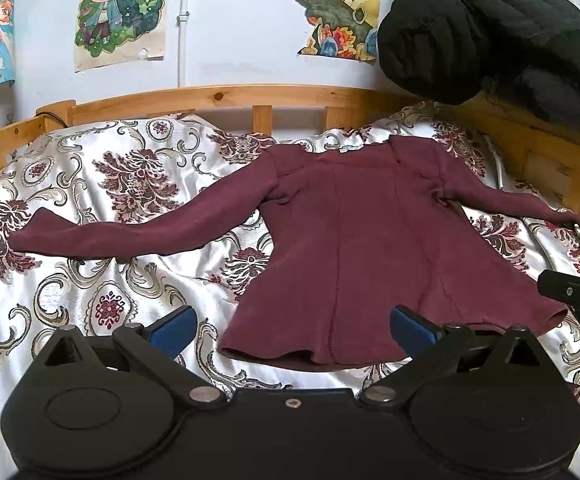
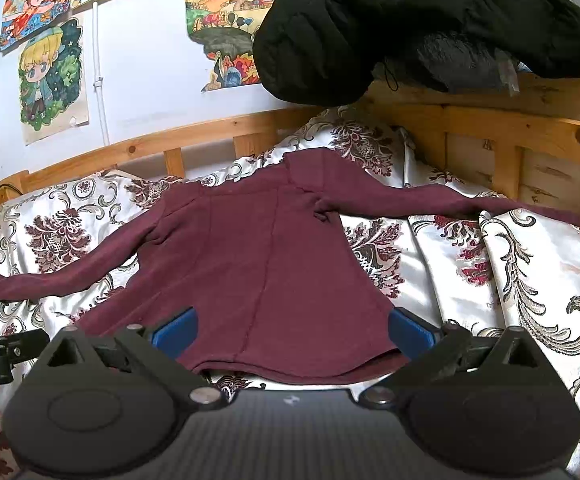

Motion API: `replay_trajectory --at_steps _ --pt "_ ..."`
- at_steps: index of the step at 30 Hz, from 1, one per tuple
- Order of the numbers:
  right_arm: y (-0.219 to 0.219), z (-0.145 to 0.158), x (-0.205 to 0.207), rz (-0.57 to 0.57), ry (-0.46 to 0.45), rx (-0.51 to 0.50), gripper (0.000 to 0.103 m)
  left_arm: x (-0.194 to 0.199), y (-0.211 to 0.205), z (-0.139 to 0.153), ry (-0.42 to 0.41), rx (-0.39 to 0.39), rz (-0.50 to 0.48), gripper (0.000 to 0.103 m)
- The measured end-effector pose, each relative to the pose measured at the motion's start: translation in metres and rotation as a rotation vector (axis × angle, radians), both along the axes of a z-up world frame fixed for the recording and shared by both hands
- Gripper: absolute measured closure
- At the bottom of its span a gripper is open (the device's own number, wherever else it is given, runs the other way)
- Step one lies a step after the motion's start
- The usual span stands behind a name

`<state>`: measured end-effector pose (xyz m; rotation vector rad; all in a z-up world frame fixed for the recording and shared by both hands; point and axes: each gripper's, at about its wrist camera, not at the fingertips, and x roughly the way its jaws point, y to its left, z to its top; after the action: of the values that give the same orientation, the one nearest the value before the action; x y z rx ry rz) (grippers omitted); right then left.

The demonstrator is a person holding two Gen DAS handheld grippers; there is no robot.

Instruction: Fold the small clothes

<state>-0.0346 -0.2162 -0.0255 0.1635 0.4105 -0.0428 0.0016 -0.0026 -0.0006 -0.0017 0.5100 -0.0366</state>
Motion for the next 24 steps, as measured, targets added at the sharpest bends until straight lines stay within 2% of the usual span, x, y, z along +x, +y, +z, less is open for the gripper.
replay_trajectory --at_steps 17,20,24 --pt "-0.001 -0.001 -0.001 0.000 0.004 0.007 0.000 0.001 -0.003 -0.003 0.018 0.010 -0.008 0.001" --pt "-0.001 -0.001 0.006 -0.006 0.074 0.019 0.000 0.006 -0.004 -0.005 0.051 0.014 -0.007 0.001" --pt "-0.007 -0.003 0.019 -0.063 0.185 0.032 0.000 0.021 -0.003 -0.011 0.156 0.022 0.010 0.001"
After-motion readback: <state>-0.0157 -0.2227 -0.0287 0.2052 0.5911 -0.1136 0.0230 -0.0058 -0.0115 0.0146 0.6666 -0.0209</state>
